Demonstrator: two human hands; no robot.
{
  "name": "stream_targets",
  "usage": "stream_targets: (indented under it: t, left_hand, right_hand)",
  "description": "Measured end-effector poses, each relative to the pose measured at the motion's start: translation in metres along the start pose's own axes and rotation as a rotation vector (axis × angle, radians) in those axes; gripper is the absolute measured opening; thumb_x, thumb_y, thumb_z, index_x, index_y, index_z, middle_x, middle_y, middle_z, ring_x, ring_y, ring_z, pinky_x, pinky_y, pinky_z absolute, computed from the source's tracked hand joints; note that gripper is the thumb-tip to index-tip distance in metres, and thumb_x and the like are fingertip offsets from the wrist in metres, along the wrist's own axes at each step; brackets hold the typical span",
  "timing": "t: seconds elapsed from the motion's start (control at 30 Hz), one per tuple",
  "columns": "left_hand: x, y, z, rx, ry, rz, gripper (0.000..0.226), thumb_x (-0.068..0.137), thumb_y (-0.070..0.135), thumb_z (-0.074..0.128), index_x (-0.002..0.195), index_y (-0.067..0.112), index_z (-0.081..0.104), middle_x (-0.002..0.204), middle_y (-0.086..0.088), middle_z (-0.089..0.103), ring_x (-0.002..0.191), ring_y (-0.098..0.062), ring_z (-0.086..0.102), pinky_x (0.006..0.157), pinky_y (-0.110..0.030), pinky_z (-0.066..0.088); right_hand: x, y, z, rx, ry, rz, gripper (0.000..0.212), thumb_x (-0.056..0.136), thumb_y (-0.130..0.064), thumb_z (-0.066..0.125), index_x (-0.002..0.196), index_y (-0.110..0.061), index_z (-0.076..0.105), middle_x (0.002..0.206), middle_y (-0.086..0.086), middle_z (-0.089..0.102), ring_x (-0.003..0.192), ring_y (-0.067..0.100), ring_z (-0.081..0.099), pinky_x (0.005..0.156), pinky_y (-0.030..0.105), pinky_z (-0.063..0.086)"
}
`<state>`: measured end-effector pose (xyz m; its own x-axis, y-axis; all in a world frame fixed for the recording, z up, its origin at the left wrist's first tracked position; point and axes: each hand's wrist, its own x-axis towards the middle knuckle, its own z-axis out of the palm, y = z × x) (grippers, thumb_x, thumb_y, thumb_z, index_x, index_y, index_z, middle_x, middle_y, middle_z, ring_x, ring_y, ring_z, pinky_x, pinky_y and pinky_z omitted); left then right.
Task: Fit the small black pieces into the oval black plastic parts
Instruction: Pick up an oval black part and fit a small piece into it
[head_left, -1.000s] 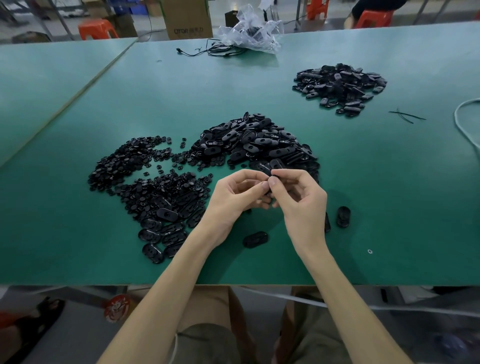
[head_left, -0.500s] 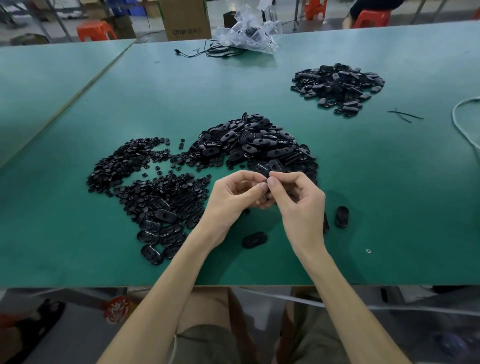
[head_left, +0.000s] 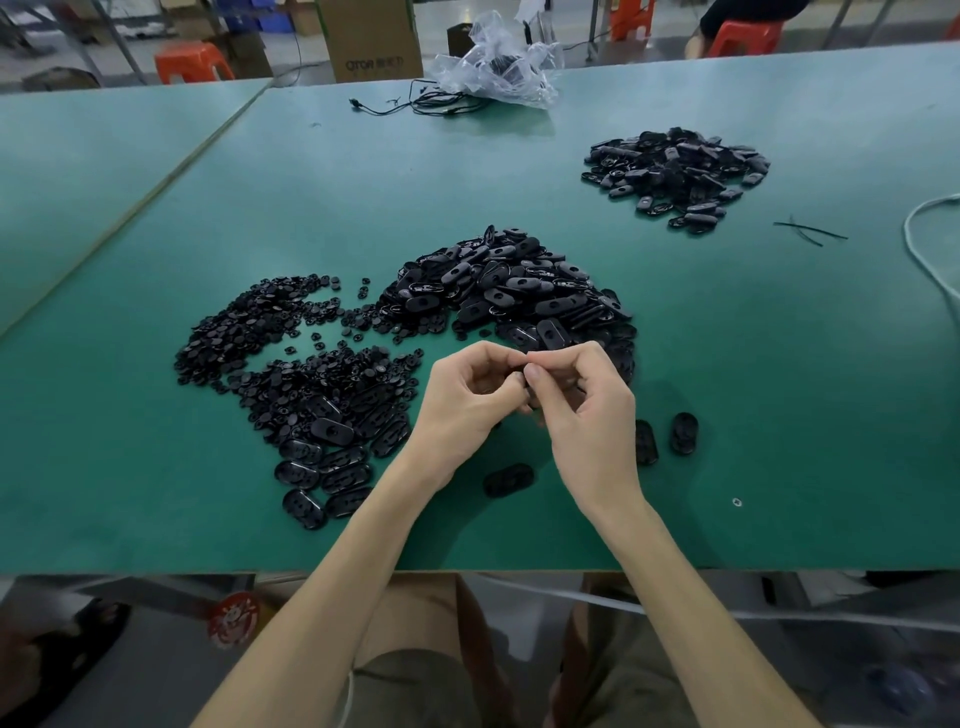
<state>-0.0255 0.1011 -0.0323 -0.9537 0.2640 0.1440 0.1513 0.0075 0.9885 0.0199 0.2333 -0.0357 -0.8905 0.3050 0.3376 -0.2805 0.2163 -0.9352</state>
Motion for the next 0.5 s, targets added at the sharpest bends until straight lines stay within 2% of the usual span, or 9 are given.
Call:
stream_targets:
  t: [0.1,0.23,0.33,0.4,0.5]
  left_hand:
    - [-0.0003,0.0012,0.0027,0.034,0.026,0.018,0.012,0.093,-0.012,0.064,0.102,-0.007,0.070,0.087,-0.017,0.075,0.071,-0.014,0.070,0.073,-0.023,0.059]
    - [-0.0007,0.0002,0.0020,0.023,0.032,0.037,0.012,0.093,-0.008,0.068,0.102,0.000,0.073,0.084,-0.014,0.076,0.072,-0.015,0.071,0.074,-0.023,0.058]
    - [-0.0010,0.0009,-0.0029,-0.041,0.016,0.042,0.017,0.092,0.002,0.075,0.108,0.000,0.076,0.092,-0.016,0.078,0.078,-0.021,0.073,0.079,-0.027,0.059]
    - [-0.0011,0.0020,-0.0037,-0.064,0.019,0.041,0.019,0.091,0.004,0.076,0.110,0.001,0.076,0.096,-0.016,0.078,0.083,-0.024,0.074,0.082,-0.029,0.060]
    - [-0.0013,0.0015,-0.0022,-0.023,0.029,0.064,0.018,0.091,0.002,0.076,0.109,0.000,0.076,0.094,-0.015,0.079,0.081,-0.022,0.075,0.080,-0.027,0.060]
  right_hand:
    - [0.0004,-0.0008,0.0010,-0.033,0.004,0.003,0.013,0.098,0.000,0.067,0.098,-0.013,0.070,0.097,0.001,0.065,0.080,0.011,0.068,0.068,0.016,0.053]
    - [0.0017,-0.0014,0.0004,-0.011,0.026,0.037,0.010,0.100,-0.002,0.066,0.101,-0.011,0.068,0.097,0.004,0.069,0.079,0.007,0.069,0.068,0.016,0.052]
    - [0.0020,-0.0013,-0.0013,0.016,0.050,0.046,0.008,0.100,-0.003,0.066,0.103,-0.011,0.067,0.093,0.002,0.072,0.075,0.004,0.070,0.064,0.015,0.052]
    - [0.0013,-0.0016,-0.0013,0.019,0.060,0.046,0.007,0.100,-0.005,0.066,0.104,-0.011,0.067,0.093,0.001,0.072,0.075,0.005,0.070,0.064,0.016,0.053]
    - [0.0006,-0.0022,-0.0006,0.011,0.055,0.043,0.009,0.100,-0.003,0.066,0.104,-0.011,0.067,0.092,-0.002,0.072,0.077,0.005,0.071,0.065,0.015,0.053]
